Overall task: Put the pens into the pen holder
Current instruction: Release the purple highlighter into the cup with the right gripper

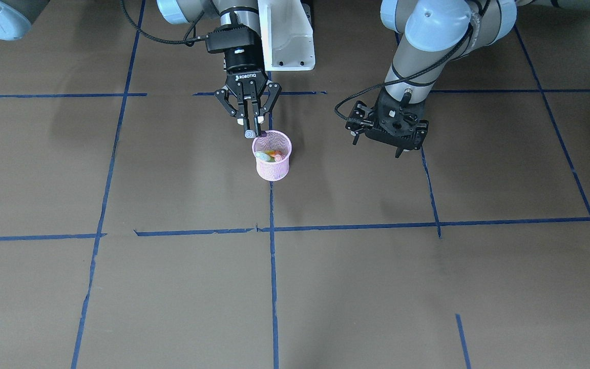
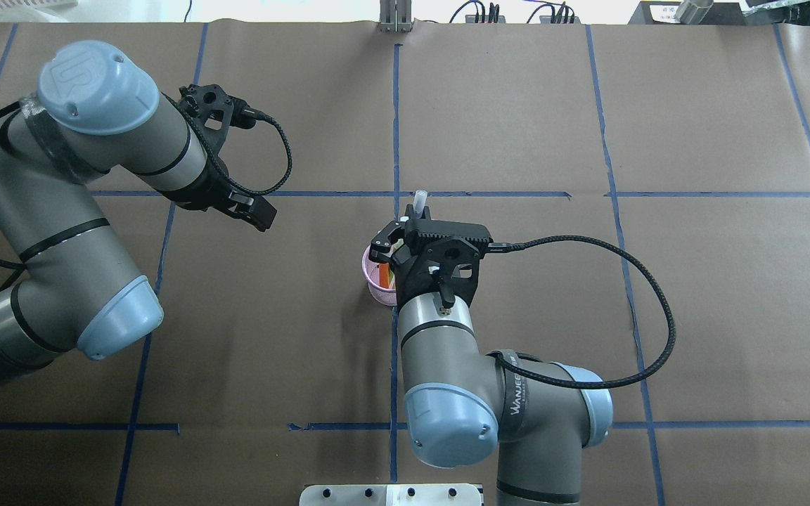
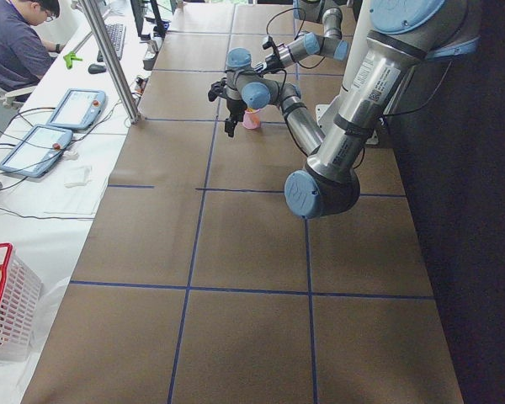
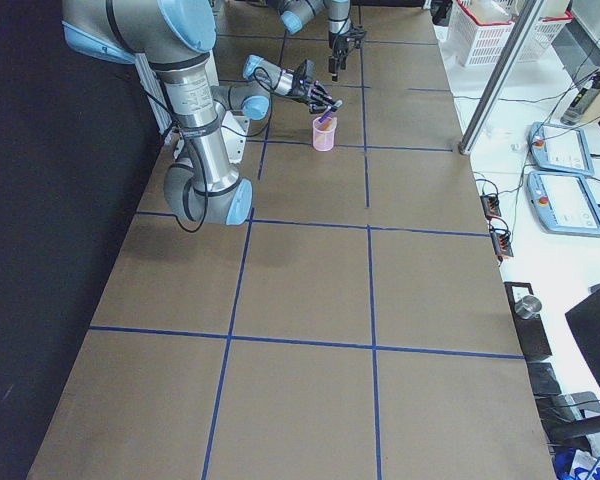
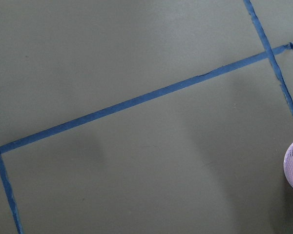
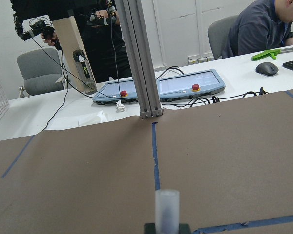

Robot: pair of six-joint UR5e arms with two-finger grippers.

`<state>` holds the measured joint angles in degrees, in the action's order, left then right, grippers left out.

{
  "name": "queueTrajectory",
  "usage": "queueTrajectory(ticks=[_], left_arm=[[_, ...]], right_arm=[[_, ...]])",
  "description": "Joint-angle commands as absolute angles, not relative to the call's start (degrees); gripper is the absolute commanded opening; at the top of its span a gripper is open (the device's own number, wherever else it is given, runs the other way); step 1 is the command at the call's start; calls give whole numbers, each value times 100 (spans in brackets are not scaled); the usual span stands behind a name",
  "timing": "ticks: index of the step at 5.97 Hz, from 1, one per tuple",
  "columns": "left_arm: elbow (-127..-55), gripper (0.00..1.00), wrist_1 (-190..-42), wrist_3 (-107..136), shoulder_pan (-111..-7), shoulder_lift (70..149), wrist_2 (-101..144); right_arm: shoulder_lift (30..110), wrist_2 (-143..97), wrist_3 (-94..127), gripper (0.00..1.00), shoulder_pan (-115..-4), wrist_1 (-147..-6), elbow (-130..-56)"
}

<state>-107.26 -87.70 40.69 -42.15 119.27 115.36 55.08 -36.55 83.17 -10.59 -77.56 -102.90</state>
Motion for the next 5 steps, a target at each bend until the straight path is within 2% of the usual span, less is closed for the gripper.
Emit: queueTrajectory(ticks=[1,2,3,5], left_arm=[[-10714,100,-8763,4069,-4210,11927,11540],[-10679,100,-8771,4069,-4210,11927,11549],[-10679,100,-8771,4069,-4210,11927,11549],[-10687,100,-8763,4069,-4219,11927,11549]], right_arm=[[5335,-3560,8654,3,-1037,-7752,-9872],[5170,-3560,8657,34,-1046,-7752,-9818],[5168,-3629,8622,99,-1055,-7769,-9852],[5159,-4521,8421,100,-1290,-7831,-10044]])
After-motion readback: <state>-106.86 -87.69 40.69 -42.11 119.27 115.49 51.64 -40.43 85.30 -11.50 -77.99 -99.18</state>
